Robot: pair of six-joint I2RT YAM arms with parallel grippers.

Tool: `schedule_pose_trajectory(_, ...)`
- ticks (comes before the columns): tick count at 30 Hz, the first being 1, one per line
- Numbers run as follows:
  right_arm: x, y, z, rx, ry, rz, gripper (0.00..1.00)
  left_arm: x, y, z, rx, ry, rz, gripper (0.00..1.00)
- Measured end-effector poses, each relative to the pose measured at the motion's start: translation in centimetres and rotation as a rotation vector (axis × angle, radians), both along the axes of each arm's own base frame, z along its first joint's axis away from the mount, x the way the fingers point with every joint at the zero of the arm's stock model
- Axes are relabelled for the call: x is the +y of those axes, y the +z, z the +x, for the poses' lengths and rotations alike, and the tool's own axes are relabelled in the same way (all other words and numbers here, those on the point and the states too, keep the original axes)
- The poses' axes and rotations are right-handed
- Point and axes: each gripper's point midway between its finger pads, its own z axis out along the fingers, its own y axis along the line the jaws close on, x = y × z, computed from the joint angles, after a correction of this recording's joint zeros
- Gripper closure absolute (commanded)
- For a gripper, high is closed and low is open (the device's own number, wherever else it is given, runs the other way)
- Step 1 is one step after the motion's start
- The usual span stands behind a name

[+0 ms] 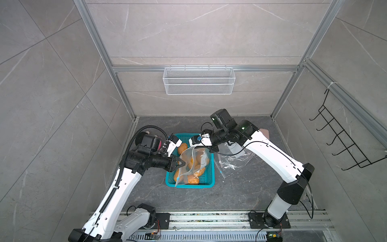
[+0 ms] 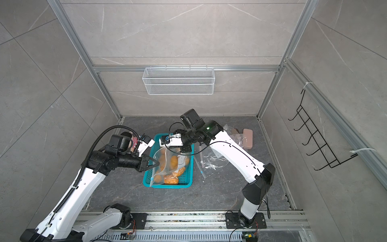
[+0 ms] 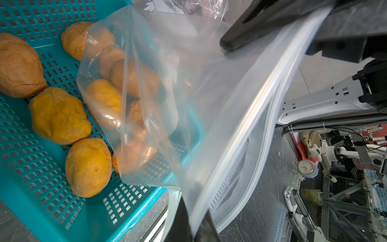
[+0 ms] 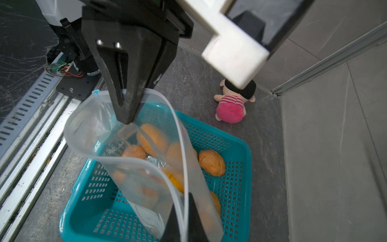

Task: Put the potatoes into a zipper bag and zip it
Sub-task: Adjust the zipper food storage bag in the basket.

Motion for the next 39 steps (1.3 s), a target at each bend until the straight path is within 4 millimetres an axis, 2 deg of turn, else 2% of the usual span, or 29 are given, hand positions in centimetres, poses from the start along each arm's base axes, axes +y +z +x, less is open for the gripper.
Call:
schedule_pose_trajectory(1, -0.1, -0.2, 0.1, 0.001, -0.011, 0.001, 1.0, 0.1, -0.1, 0.1, 0.001, 0.008, 0.006, 0.55)
schedule_pose_trajectory(3, -0.5, -0.4, 0.5, 0.004, -0.046, 0.006, 1.0, 0.4, -0.3, 0.4, -0.009, 0.023, 0.026, 0.31)
schedule_pose_trajectory(4, -0.8, -0.4, 0.9, 0.009, -0.072, 0.012, 1.0, 0.5, -0.4, 0.5, -0.014, 0.033, 0.037, 0.24)
schedule_pose_trajectory(6, -1.5, -0.3, 1.9, 0.034, -0.143, 0.036, 1.0, 1.1, -0.4, 1.0, -0.041, 0.067, 0.064, 0.18)
schedule_pose_trajectory(10, -4.3, 0.1, 4.8, 0.102, -0.324, 0.114, 1.0, 2.3, 0.5, 0.9, -0.174, 0.131, 0.072, 0.12)
schedule_pose_trajectory(14, -7.0, -0.6, 6.2, 0.193, -0.463, 0.188, 1.0, 3.2, 0.9, -0.8, -0.318, 0.146, 0.026, 0.11)
schedule_pose_trajectory(17, -7.5, -1.2, 6.5, 0.256, -0.521, 0.223, 1.0, 3.3, 0.7, -1.5, -0.388, 0.136, -0.007, 0.11)
schedule_pose_trajectory(20, -7.5, -1.2, 6.9, 0.3, -0.561, 0.252, 1.0, 2.9, -0.6, -1.4, -0.408, 0.121, -0.034, 0.12)
schedule_pose_trajectory(23, -7.2, -0.7, 7.1, 0.324, -0.575, 0.285, 1.0, 2.2, -1.9, -1.2, -0.407, 0.103, -0.072, 0.15)
schedule_pose_trajectory(27, -7.0, -0.3, 7.1, 0.346, -0.578, 0.307, 1.0, 1.9, -2.6, -0.9, -0.409, 0.103, -0.1, 0.25)
schedule_pose_trajectory(30, -6.9, -0.2, 7.1, 0.355, -0.58, 0.317, 1.0, 1.8, -2.0, -0.5, -0.433, 0.115, -0.113, 0.41)
schedule_pose_trajectory(35, -6.8, -0.1, 7.2, 0.366, -0.585, 0.326, 1.0, 1.8, -1.8, 0.3, -0.42, 0.148, -0.115, 0.87)
schedule_pose_trajectory(37, -6.8, -0.2, 7.2, 0.37, -0.587, 0.325, 1.0, 1.9, -1.9, 0.5, -0.415, 0.157, -0.111, 0.99)
schedule_pose_trajectory(39, -6.8, -0.4, 7.1, 0.374, -0.589, 0.323, 1.0, 1.9, -2.0, 0.5, -0.414, 0.159, -0.109, 1.0)
